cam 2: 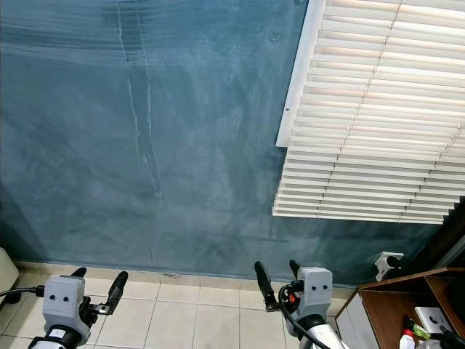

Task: Clean up the room

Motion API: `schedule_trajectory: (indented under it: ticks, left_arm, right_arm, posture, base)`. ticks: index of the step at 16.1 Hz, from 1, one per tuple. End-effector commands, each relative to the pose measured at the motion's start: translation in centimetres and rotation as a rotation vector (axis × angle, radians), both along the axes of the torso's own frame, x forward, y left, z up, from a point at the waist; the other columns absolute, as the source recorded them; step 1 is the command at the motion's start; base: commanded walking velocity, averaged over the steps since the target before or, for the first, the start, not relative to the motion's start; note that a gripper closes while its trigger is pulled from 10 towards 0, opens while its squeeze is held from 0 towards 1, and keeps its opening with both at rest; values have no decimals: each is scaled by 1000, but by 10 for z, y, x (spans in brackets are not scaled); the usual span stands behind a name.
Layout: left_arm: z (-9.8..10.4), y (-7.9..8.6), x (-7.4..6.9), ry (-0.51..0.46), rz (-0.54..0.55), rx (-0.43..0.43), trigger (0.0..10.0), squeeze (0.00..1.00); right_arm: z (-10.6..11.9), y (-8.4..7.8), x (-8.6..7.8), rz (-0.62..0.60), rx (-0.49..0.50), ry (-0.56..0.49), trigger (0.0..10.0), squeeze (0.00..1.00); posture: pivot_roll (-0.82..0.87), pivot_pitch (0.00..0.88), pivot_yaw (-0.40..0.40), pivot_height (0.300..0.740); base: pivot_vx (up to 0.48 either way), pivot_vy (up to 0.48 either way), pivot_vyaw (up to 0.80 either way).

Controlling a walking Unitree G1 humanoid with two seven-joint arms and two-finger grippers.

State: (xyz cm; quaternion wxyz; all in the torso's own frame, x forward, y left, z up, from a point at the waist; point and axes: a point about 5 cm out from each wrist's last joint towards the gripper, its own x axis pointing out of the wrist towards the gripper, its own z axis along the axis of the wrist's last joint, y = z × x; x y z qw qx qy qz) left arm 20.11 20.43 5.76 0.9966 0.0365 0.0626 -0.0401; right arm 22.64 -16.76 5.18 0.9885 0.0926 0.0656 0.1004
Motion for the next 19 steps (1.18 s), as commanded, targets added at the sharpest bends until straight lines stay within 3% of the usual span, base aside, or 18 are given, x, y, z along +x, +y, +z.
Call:
schedule_trajectory:
  ticks: [1,13,14,16,17,19]
  left_arm:
    - [14,-16,74,5,18,-88,10000,0]
    - [12,-19,77,5,8,-47,10000,0]
    - [11,-16,72,6,10,-46,10000,0]
    - [7,-17,36,35,-104,30,10000,0]
    - [6,-19,32,43,-136,62,10000,0]
    - [10,-22,48,21,-136,76,10000,0]
  right_arm:
    - [23,21,69,36,-89,-30,10000,0]
    - [19,18,72,2,-93,-22,10000,0]
    - [20,12,68,-34,-70,-25,10000,0]
    - [13,-7,35,-96,-131,21,10000,0]
    - [9,-12,29,-112,-113,23,10000,0]
    - [9,-11,35,-109,-130,5,10000,0]
  posture:
    - [68,0,-62,740]
    - [54,0,-56,740]
    - [55,0,-63,740]
    - [49,0,-62,740]
    - [45,0,-59,740]
    - [39,0,-51,740]
  base:
    - [0,0,0]
    - [0,0,0]
    - [0,0,0]
    - [0,0,0]
    - [0,0,0]
    - [0,0,0]
